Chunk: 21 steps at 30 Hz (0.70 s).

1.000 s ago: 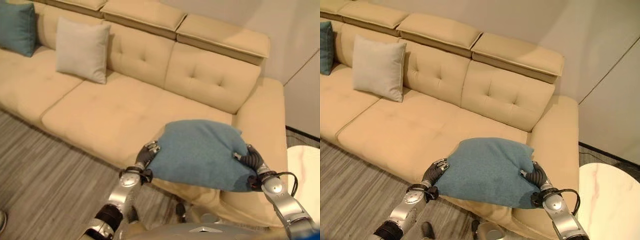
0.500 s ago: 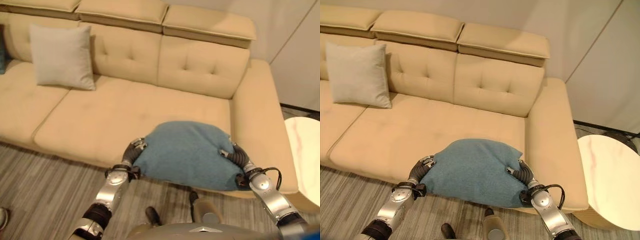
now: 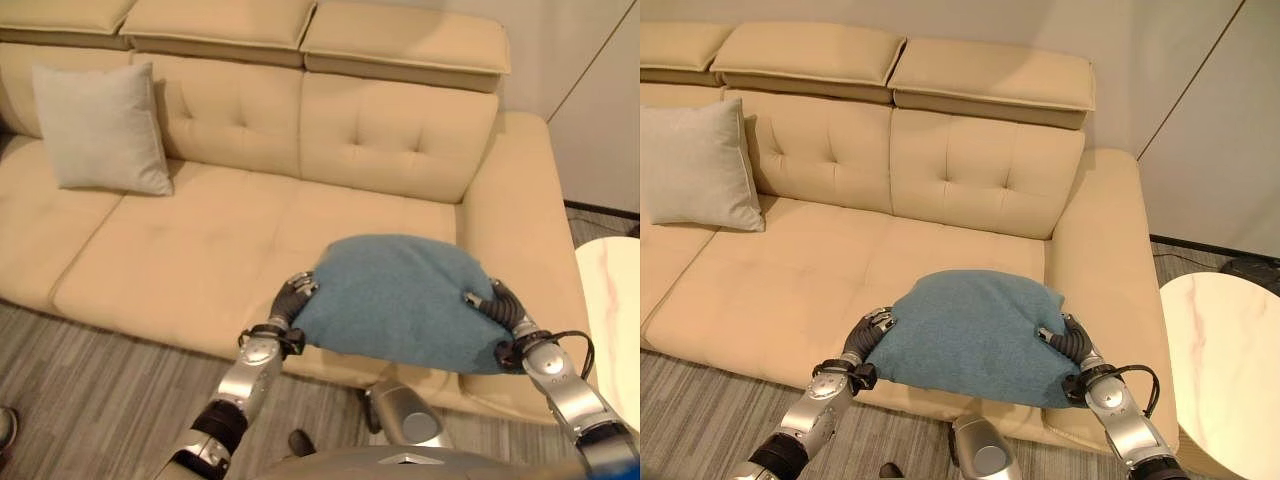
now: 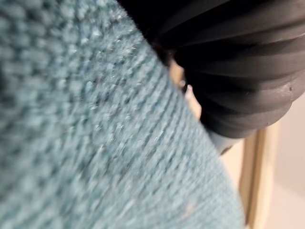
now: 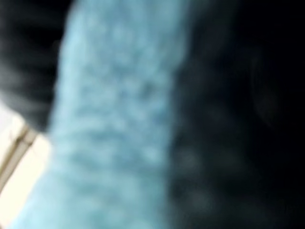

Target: Pick up all the scattered cushions and arrange them neatly on the sofa.

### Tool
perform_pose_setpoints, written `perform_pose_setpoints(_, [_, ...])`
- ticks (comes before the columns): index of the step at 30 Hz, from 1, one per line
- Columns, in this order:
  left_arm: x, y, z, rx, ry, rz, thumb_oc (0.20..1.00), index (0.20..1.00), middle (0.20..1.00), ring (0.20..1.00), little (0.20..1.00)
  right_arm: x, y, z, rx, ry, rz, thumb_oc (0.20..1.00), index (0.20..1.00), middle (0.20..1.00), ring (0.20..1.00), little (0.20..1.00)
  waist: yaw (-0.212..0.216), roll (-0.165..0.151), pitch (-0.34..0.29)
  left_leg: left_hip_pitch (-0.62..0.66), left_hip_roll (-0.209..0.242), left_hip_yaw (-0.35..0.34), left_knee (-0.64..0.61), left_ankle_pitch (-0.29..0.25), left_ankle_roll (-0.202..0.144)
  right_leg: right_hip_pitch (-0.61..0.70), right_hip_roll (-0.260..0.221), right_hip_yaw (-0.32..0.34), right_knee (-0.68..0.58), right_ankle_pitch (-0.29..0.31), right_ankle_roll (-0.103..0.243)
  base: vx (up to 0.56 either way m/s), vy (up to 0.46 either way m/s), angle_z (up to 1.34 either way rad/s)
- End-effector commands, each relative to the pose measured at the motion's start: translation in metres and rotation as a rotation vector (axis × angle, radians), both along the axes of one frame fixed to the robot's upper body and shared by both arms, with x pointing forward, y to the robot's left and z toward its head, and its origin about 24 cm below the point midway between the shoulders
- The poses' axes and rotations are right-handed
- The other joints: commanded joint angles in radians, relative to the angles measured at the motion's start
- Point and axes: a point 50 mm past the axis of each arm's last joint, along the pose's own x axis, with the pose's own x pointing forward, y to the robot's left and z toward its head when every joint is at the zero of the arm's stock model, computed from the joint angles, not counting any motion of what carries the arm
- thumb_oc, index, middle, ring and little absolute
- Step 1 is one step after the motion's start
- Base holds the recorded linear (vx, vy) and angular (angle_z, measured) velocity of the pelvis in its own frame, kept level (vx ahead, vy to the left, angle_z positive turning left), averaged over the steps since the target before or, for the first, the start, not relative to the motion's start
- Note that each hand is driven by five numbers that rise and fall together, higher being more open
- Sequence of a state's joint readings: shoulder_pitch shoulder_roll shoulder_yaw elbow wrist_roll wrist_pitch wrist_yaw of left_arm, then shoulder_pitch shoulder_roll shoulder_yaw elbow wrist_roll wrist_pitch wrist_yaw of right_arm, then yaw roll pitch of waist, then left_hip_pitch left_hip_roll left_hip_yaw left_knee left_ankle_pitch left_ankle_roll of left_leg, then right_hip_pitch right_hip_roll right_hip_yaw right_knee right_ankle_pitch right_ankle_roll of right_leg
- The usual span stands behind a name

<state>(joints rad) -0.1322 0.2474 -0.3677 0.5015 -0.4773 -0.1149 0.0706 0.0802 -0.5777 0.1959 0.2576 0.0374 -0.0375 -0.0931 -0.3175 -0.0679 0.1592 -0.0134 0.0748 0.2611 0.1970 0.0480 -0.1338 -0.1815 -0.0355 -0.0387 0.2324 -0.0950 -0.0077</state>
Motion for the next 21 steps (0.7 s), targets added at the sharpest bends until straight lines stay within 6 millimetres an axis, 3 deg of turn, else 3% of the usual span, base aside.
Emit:
perform_pose_setpoints(1, [0.013,-0.014,0.031,-0.037,-0.195,-0.074,0.200,0.200,0.200,0.200,0.200,0.017,0.026,0.038,0.084,-0.237,0.117,0.200,0.200,0.200,0.200,0.200,0.020,-0.068,-0.086,0.024,0.007,0.074,0.272,-0.089,-0.001,0.073,0.048,0.054,-0.178,0.108,0.055,0.14,-0.021,-0.15])
perform_pose_setpoints(2, [0.014,-0.014,0.033,-0.048,-0.196,-0.067,0.200,0.200,0.200,0.200,0.200,0.018,0.027,0.038,0.080,-0.233,0.125,0.200,0.200,0.200,0.200,0.200,0.034,-0.086,-0.090,-0.002,0.056,0.088,0.247,-0.101,0.019,0.095,0.028,0.069,-0.184,0.098,0.058,0.10,0.008,-0.36])
perform_pose_setpoints(5, [0.015,-0.013,0.035,-0.046,-0.206,-0.062,0.200,0.200,0.200,0.200,0.200,0.020,0.027,0.041,0.069,-0.247,0.131,0.200,0.200,0.200,0.200,0.200,0.052,-0.089,-0.094,0.004,0.079,0.051,0.147,-0.125,0.036,0.105,0.019,0.086,-0.180,0.079,0.068,0.15,0.077,-0.20])
perform_pose_setpoints(7, [0.017,-0.013,0.037,-0.047,-0.214,-0.054,0.200,0.200,0.200,0.200,0.200,0.021,0.027,0.043,0.064,-0.254,0.128,0.200,0.200,0.200,0.200,0.200,0.063,-0.082,-0.097,-0.006,0.095,-0.014,0.002,-0.088,0.024,0.106,0.013,0.107,-0.175,0.055,0.076,0.16,0.157,-0.30])
perform_pose_setpoints(8, [0.019,-0.016,0.039,-0.060,-0.222,-0.043,0.200,0.200,0.200,0.200,0.200,0.025,0.025,0.047,0.060,-0.270,0.121,0.200,0.200,0.200,0.200,0.200,0.076,-0.073,-0.093,-0.025,0.110,-0.089,-0.097,-0.047,0.007,0.116,0.006,0.137,-0.174,0.033,0.082,0.20,0.195,-0.38])
perform_pose_setpoints(10, [0.020,-0.017,0.040,-0.061,-0.225,-0.040,0.200,0.200,0.200,0.200,0.200,0.026,0.024,0.047,0.057,-0.271,0.112,0.200,0.200,0.200,0.200,0.200,0.080,-0.070,-0.090,-0.034,0.106,-0.113,-0.110,-0.038,0.003,0.120,0.002,0.147,-0.173,0.029,0.085,0.18,0.173,-0.38])
perform_pose_setpoints(11, [0.018,-0.018,0.038,-0.067,-0.218,-0.058,0.200,0.200,0.200,0.200,0.200,0.027,0.023,0.047,0.053,-0.269,0.112,0.200,0.200,0.200,0.200,0.200,0.076,-0.044,-0.089,-0.016,0.101,-0.095,-0.159,-0.050,-0.005,0.129,-0.007,0.156,-0.177,0.022,0.095,0.21,0.234,-0.62])
perform_pose_setpoints(13, [0.019,-0.016,0.042,-0.042,-0.236,-0.077,0.200,0.200,0.200,0.200,0.200,0.034,0.031,0.053,0.053,-0.291,0.140,0.200,0.200,0.200,0.200,0.200,0.086,-0.033,-0.079,-0.008,0.061,-0.081,-0.152,-0.076,0.012,0.126,-0.036,0.200,-0.182,0.035,0.111,0.23,0.328,-0.94])
perform_pose_setpoints(17, [0.024,-0.010,0.048,-0.018,-0.263,-0.067,0.200,0.200,0.200,0.200,0.200,0.044,0.043,0.058,0.059,-0.315,0.172,0.200,0.200,0.200,0.200,0.200,0.097,-0.035,-0.072,-0.005,0.024,-0.005,-0.149,-0.107,0.042,0.099,-0.072,0.253,-0.195,0.076,0.151,0.09,0.268,-0.97])
perform_pose_setpoints(18, [0.027,-0.005,0.051,-0.002,-0.274,-0.061,0.200,0.200,0.200,0.200,0.200,0.050,0.050,0.061,0.076,-0.330,0.185,0.200,0.200,0.200,0.200,0.200,0.100,-0.032,-0.073,-0.003,0.002,0.044,-0.167,-0.117,0.057,0.068,-0.087,0.276,-0.210,0.111,0.179,0.01,0.132,-1.17])
perform_pose_setpoints(21, [0.030,0.001,0.055,0.014,-0.292,-0.049,0.200,0.200,0.200,0.200,0.200,0.056,0.058,0.065,0.089,-0.354,0.200,0.200,0.200,0.200,0.200,0.200,0.112,-0.030,-0.078,0.004,-0.012,0.106,-0.191,-0.120,0.069,0.036,-0.097,0.272,-0.231,0.149,0.204,0.04,0.179,-0.71])
